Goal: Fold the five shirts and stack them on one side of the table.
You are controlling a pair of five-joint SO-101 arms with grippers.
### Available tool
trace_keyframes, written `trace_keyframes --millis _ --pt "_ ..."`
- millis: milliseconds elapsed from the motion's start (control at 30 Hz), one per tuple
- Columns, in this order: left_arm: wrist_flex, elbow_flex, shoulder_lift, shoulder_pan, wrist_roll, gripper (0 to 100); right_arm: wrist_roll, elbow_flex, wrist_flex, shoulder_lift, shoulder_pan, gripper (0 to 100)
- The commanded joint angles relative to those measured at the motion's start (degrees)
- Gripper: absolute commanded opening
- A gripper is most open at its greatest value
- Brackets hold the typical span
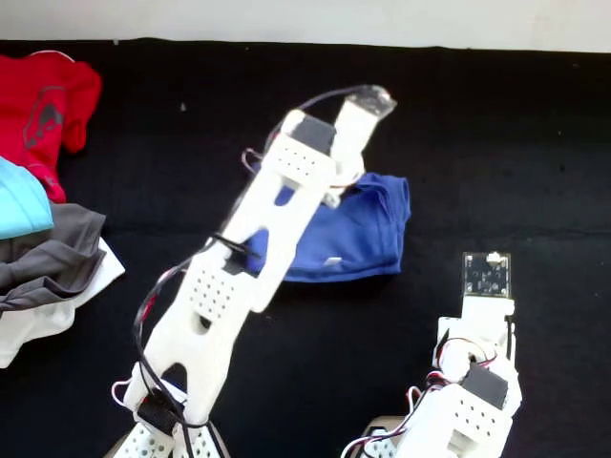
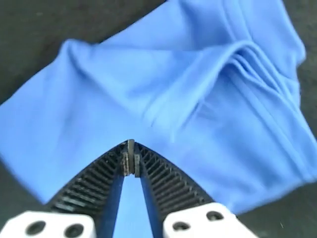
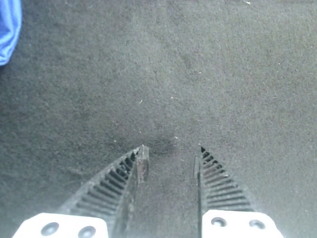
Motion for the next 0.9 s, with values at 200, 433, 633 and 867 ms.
trace_keyframes --millis 200,433,633,867 --pt "-23.38 -1.71 2.15 3.47 0.0 1 -0.62 5.05 0.13 -0.75 0.4 16.2" --pt "-36.48 -1.54 4.79 7.43 0.0 1 -0.62 5.05 0.13 -0.75 0.4 16.2" --pt "-36.66 -1.71 4.79 7.6 0.0 1 -0.62 5.05 0.04 -0.75 0.4 16.2" --pt "-28.75 -1.63 -7.25 4.7 0.0 1 -0.62 5.05 0.04 -0.75 0.4 16.2"
